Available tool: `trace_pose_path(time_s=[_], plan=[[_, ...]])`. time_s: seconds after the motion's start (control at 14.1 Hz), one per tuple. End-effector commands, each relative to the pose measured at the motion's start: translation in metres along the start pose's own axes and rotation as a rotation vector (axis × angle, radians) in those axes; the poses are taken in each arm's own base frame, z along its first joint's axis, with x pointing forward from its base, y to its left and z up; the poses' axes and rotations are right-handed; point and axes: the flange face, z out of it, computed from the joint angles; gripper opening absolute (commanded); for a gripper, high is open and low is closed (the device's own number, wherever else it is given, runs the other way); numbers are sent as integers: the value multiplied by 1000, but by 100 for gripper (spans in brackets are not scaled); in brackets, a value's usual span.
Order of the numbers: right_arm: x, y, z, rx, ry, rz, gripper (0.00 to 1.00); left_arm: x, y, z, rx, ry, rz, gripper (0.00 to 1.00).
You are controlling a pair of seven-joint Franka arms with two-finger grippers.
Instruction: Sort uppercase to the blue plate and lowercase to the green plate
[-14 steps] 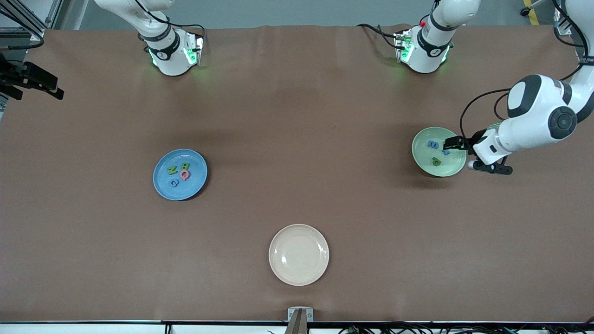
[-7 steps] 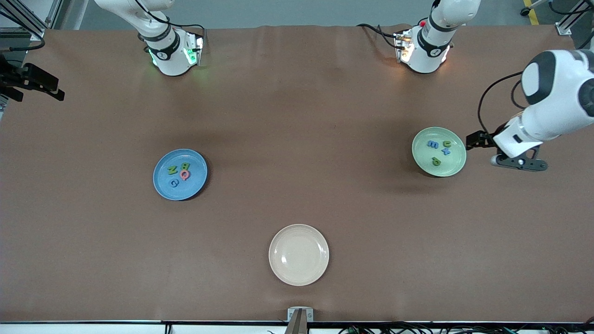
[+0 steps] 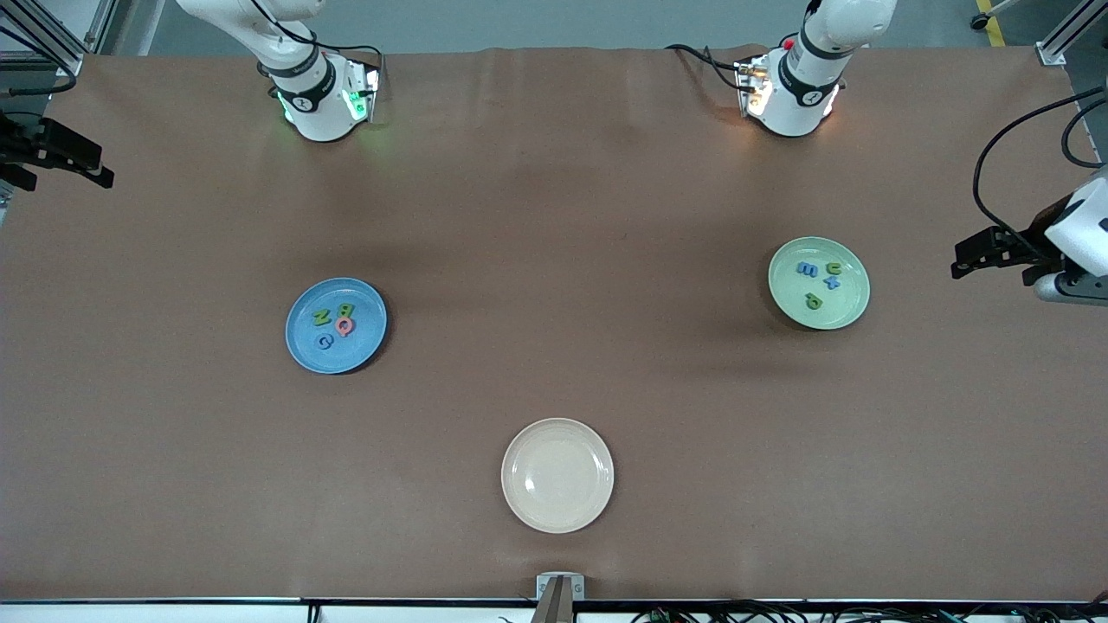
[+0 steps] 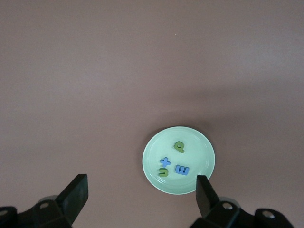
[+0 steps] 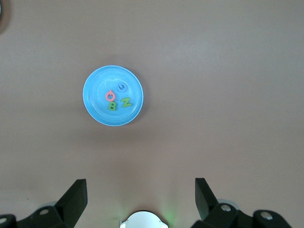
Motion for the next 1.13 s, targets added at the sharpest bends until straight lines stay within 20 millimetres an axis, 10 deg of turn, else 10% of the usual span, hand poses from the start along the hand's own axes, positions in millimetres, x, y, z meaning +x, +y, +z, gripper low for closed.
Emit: trace_pose_path(time_s=[0.0,0.71,1.06], plan=[[-2,4,-1,35,11,9,100,-3,0,-29,-18,-17,11,100],[-3,10,-3,7,24,21,100,-8,30,-96,-13,15,23,100],[-4,9,2,9,5,18,100,2,48,-84,-7,-5,41,100]])
